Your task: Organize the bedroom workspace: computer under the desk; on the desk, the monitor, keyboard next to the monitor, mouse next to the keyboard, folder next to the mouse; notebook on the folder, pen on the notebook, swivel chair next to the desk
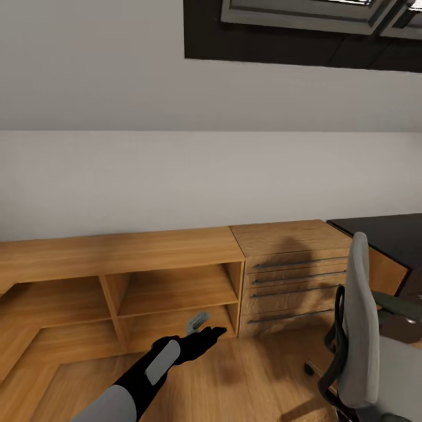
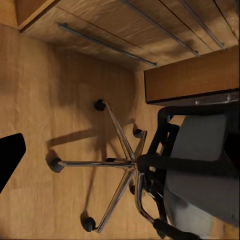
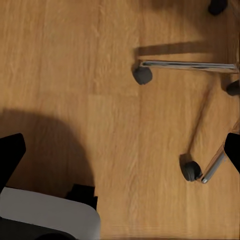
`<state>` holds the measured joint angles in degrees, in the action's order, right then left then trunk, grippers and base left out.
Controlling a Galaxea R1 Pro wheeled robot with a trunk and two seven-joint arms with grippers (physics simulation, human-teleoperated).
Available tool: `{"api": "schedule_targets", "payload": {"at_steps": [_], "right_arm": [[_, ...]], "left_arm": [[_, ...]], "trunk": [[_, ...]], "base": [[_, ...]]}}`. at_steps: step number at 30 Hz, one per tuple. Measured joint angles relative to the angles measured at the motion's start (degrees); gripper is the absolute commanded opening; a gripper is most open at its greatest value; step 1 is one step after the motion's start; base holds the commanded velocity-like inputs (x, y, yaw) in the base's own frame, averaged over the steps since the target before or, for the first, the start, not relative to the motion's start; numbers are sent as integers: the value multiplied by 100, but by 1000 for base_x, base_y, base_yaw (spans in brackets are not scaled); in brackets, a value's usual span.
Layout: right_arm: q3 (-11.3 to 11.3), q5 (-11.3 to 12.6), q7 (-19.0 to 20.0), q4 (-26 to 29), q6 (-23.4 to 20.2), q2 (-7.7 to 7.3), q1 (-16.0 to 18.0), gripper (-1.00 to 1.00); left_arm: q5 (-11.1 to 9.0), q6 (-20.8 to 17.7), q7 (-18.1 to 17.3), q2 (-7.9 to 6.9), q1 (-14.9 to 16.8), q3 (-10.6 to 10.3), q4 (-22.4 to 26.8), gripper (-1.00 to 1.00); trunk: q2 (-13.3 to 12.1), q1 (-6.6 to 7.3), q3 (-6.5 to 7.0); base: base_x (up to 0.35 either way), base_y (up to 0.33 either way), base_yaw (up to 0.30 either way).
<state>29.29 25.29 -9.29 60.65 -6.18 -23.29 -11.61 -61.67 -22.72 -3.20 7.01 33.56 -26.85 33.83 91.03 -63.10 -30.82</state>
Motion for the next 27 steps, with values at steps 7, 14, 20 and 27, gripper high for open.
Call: {"api": "schedule_targets", "payload": {"at_steps": [7,14,20,27], "right_arm": [[-8,3,10,1,4,-18,0,100],[-9,4,13,1,3,-35,0,100],[-9,4,18,1,7,-40,0,100],[-3,-6,20,1,14,-45,-4,100]], "left_arm": [[-69,-2,-532,-68,187,96,-114,100],[-121,24,-724,-121,391,127,-298,100],[-131,40,-804,-142,331,135,-382,100],[-362,10,-869,-147,609,541,-1109,100]], "trunk": [[281,-154,-125],[562,-308,-252],[802,-439,-359],[1083,-593,-485]], "base": [[0,0,-298],[0,0,-298],[0,0,-298],[0,0,-298]]}}
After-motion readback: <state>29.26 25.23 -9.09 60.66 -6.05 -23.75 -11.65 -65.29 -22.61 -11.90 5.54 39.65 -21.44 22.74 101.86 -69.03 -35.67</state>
